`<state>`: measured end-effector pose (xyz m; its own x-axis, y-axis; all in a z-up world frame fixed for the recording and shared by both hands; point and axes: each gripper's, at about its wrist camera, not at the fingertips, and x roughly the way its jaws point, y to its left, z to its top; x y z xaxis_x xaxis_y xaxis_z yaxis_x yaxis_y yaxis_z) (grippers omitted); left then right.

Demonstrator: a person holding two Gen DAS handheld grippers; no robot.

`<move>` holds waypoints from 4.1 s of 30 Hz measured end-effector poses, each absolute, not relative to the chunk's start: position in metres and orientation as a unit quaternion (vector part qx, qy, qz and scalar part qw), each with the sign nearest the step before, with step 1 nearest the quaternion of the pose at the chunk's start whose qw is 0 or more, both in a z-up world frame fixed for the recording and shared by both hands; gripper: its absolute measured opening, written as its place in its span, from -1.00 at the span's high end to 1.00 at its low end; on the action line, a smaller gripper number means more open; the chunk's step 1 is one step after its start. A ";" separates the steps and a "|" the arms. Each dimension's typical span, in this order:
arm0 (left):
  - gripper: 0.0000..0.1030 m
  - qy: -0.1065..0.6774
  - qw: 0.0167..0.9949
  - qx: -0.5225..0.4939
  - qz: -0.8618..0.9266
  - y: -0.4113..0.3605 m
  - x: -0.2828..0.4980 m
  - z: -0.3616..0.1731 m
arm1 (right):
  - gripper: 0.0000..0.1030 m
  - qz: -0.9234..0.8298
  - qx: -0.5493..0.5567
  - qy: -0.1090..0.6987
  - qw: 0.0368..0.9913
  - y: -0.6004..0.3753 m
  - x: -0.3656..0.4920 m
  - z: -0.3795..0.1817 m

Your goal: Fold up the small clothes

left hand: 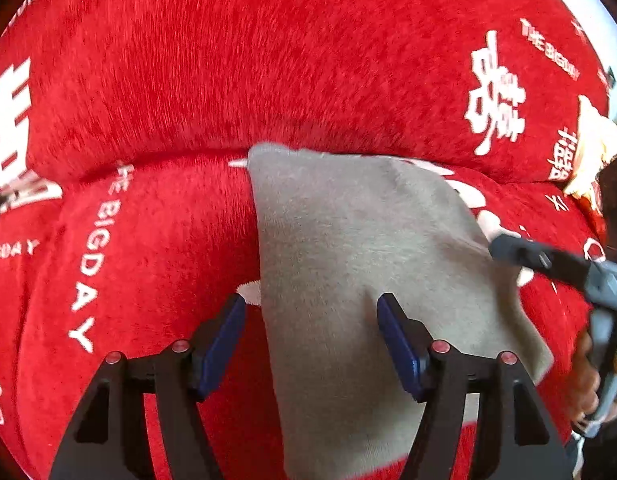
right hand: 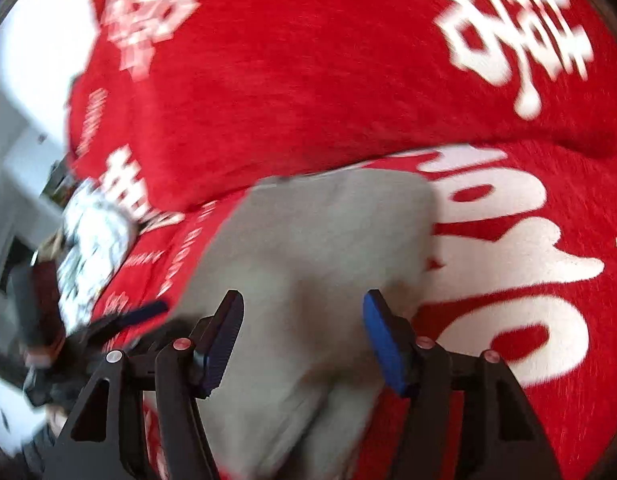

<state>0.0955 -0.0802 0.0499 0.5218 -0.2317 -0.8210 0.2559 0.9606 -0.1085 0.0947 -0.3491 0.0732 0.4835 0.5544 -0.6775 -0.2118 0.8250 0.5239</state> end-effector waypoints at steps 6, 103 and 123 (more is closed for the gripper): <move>-0.35 0.440 0.887 0.023 -0.140 -0.075 0.067 0.058 | -0.38 0.274 0.141 0.423 0.852 -0.326 0.027 0.089; 0.13 0.511 0.833 -0.075 -0.200 -0.017 0.040 0.024 | 0.17 0.172 0.172 0.493 0.835 -0.254 0.029 0.061; 0.13 0.495 0.843 -0.075 -0.199 -0.002 -0.002 0.024 | 0.17 0.183 0.158 0.491 0.837 -0.239 -0.003 0.062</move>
